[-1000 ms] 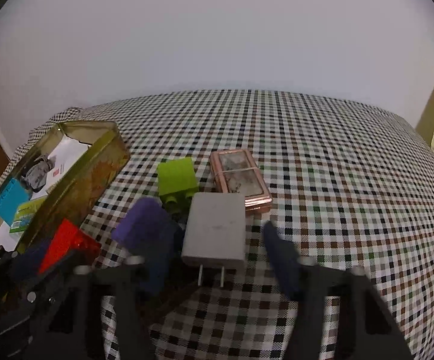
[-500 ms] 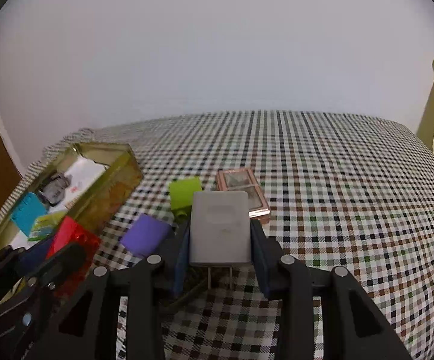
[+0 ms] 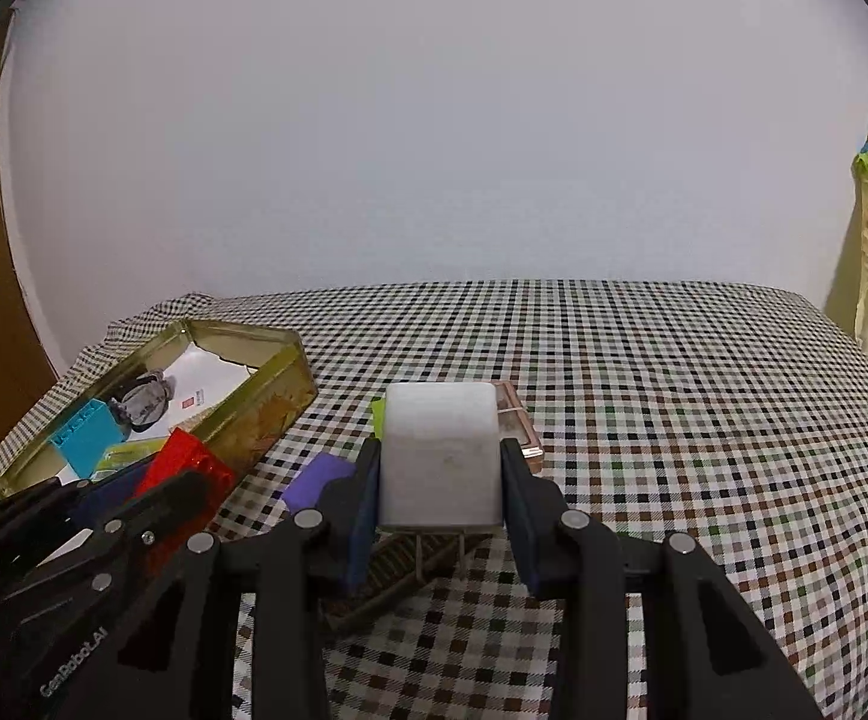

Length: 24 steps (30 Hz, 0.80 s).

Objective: Organize rigid objects
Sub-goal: 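Grasp the red toy brick with the left gripper while the right grasps the white charger, then carry the red brick with the left gripper while the right carries the charger toward the tray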

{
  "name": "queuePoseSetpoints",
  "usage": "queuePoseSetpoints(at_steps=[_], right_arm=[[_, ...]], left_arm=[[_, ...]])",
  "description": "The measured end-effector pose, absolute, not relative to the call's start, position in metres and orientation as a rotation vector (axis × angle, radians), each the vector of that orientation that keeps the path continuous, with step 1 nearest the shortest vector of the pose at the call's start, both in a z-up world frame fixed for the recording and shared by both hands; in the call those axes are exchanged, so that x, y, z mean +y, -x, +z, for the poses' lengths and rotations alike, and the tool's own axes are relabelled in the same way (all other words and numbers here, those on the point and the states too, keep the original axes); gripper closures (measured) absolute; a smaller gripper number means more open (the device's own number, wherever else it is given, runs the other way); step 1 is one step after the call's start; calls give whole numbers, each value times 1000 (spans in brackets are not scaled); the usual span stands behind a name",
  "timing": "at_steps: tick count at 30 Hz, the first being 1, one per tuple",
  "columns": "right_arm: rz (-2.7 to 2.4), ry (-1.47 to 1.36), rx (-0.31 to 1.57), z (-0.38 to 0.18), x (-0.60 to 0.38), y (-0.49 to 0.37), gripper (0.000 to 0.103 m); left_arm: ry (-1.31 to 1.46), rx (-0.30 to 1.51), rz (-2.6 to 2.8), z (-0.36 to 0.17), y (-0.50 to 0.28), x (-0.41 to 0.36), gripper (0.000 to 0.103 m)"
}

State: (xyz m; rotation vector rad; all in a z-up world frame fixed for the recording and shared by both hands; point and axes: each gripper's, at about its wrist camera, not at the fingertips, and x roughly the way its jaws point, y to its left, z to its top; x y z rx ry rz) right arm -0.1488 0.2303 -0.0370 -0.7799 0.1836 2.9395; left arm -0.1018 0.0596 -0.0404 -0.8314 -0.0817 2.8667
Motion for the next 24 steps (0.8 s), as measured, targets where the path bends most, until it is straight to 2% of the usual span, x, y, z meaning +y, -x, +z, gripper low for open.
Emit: queuePoseSetpoints(at_steps=[24], right_arm=[[2989, 579, 140, -24, 227, 115, 62]], left_arm=[[757, -44, 2913, -36, 95, 58, 82]])
